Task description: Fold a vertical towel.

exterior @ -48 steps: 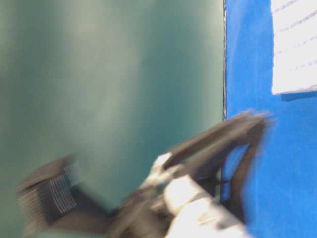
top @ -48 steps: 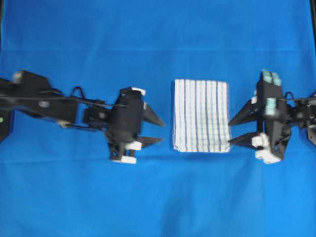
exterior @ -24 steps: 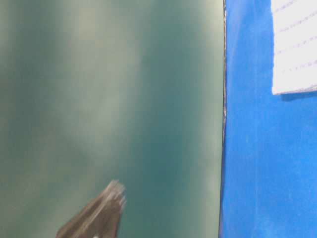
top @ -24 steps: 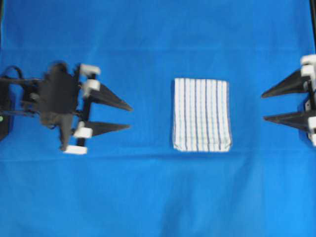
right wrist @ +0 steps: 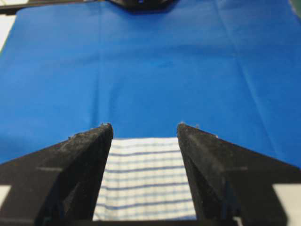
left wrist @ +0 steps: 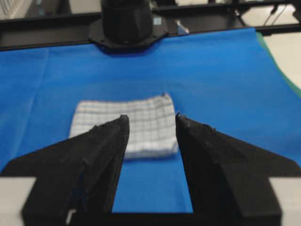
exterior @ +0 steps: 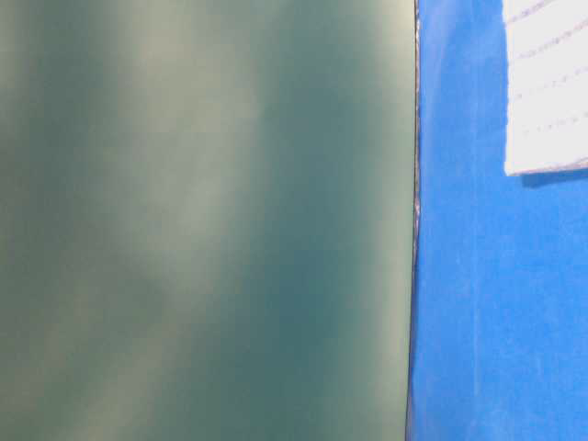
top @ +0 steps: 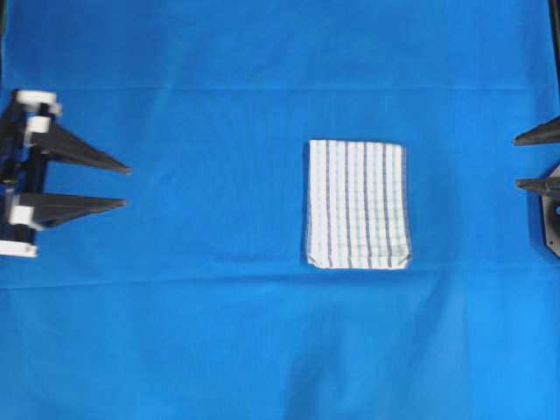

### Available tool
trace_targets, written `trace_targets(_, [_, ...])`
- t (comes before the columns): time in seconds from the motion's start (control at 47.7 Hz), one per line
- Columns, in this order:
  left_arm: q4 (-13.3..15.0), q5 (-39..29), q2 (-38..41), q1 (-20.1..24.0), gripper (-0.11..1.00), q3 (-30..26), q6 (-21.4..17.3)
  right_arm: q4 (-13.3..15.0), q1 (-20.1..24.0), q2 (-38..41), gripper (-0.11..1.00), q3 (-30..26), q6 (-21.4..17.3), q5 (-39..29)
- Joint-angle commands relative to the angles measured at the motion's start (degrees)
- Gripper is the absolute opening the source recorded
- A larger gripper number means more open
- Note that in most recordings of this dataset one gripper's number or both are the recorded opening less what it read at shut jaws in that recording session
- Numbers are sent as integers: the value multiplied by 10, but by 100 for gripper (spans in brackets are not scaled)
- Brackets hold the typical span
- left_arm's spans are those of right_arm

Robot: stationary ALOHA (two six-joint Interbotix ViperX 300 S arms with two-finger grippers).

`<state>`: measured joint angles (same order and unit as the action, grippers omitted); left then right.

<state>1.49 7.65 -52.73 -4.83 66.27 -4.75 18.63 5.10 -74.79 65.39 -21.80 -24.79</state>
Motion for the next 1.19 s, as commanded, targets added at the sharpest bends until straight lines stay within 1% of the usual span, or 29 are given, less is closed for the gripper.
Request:
trace_targets(0.0, [1,0,-47,3,42,24,3,3,-14,-4,61,3,-2,10])
trace_targets(0.189, [0,-16,-163,25,43,98,33,2,-52,-4,61,25,-12,46])
trace_targets(0.356, [1,-53,-213,46,42,121,41,1,-84,2,61,40,-25,69])
trace_targets(0.482, [1,-74,-218,50,42,121,41,0,-94,7,61,46,-29,78])
trace_targets(1.174, [0,-74,-219,50,42,123,41,-2,-94,18,61,55,-30,80])
